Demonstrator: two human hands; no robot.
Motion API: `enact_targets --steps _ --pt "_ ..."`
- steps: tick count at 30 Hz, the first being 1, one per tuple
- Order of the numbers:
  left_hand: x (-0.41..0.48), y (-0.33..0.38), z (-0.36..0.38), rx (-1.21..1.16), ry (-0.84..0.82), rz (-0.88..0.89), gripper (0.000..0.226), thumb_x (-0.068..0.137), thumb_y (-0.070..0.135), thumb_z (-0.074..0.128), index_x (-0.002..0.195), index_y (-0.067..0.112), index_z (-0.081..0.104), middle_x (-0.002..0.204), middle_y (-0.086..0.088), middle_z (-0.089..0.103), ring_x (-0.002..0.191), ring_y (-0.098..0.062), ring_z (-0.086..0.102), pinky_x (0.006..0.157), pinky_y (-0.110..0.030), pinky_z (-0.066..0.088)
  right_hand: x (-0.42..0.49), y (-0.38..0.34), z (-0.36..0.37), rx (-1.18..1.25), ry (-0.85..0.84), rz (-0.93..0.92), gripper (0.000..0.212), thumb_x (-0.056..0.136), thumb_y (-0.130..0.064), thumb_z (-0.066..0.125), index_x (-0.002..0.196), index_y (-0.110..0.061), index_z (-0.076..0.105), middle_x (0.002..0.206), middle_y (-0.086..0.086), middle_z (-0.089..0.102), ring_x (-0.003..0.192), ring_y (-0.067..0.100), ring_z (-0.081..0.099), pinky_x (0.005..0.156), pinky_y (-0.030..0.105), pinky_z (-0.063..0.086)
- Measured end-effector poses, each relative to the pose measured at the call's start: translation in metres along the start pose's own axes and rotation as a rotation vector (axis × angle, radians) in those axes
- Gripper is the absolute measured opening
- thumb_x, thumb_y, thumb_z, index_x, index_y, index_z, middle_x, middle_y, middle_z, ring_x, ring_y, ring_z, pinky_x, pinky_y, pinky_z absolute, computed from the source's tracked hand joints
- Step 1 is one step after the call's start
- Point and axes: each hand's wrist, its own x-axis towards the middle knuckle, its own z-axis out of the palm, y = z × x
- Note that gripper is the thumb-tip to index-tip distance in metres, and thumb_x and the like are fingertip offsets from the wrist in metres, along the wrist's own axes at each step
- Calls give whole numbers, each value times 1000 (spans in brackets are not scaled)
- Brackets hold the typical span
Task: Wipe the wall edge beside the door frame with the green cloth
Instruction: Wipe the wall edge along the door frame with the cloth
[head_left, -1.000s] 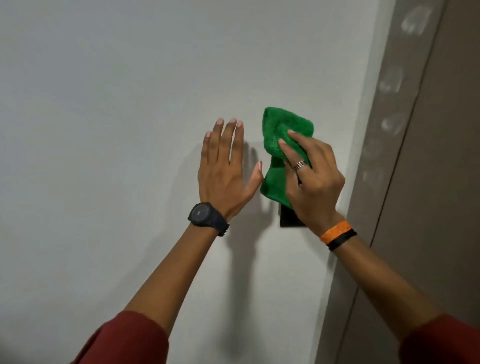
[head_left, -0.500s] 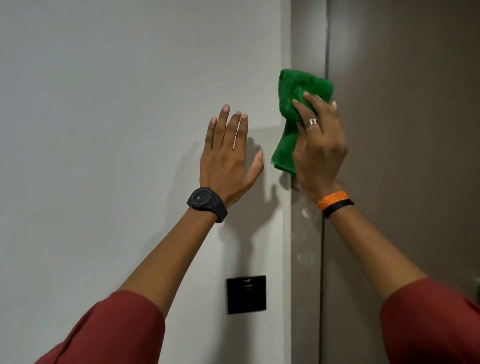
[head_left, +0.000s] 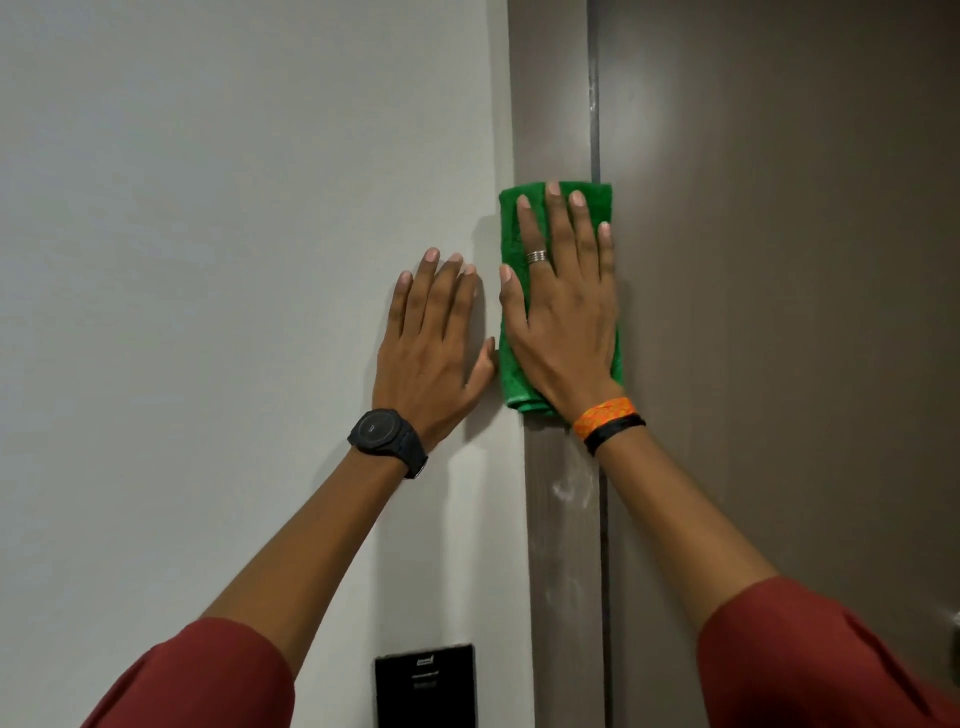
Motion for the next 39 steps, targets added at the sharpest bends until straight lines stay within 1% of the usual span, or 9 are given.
enact_targets --steps 5,10,12,18,22,27,30,35,39 --pt "-1 1 2 1 24 -10 70 102 39 39 157 -1 27 165 -20 26 156 -36 18 128 -54 17 -43 0 -4 14 -58 7 64 109 -34 46 166 -14 22 175 14 14 163 30 9 134 54 8" --pt "1 2 4 15 12 -10 71 103 40 41 158 -1 25 167 -19 22 157 -34 14 128 -52 15 17 5 -1 -15 -14 2 63 110 -35 42 165 -14 22 174 14 17 163 31 13 133 52 7" --pt "0 1 6 19 26 -17 71 103 40 41 157 -2 26 167 -19 23 157 -35 15 128 -52 17 17 4 2 -14 -5 12 63 109 -36 41 165 -14 23 174 15 18 162 31 14 133 53 9" --pt "-11 8 5 -1 -18 -17 71 103 39 38 158 -3 21 167 -21 19 157 -35 14 129 -50 13 -65 0 1 3 -40 28 67 107 -37 41 166 -12 21 175 17 13 163 32 8 134 50 3" --pt "-26 14 5 -22 -72 3 73 103 41 35 159 -2 17 168 -20 15 158 -34 10 130 -48 9 -114 2 -7 13 -94 -2 66 104 -31 44 163 -8 28 172 19 21 162 35 13 133 56 10" --pt "-33 16 7 -8 -66 16 73 103 39 40 159 -2 18 168 -21 17 157 -34 11 130 -49 13 -46 10 -1 6 -43 -19 66 103 -26 45 164 -10 26 172 16 22 162 34 14 132 57 13" --pt "-35 18 10 -10 -46 18 73 103 40 40 158 -3 20 168 -21 18 157 -34 12 129 -50 15 -36 9 5 1 2 21 65 105 -27 44 165 -11 25 173 15 21 162 33 14 134 55 10" --pt "-59 26 14 -37 -63 25 71 103 38 38 159 -2 20 168 -19 17 158 -32 10 129 -49 13 -119 3 6 28 -56 55 65 109 -34 35 167 -11 14 175 14 10 164 29 5 135 49 -1" --pt "-81 35 15 -32 -107 23 74 102 39 36 160 0 12 169 -18 13 158 -32 9 129 -50 12 -169 4 3 14 -132 60 67 108 -37 33 167 -14 10 176 14 10 164 30 4 134 51 1"
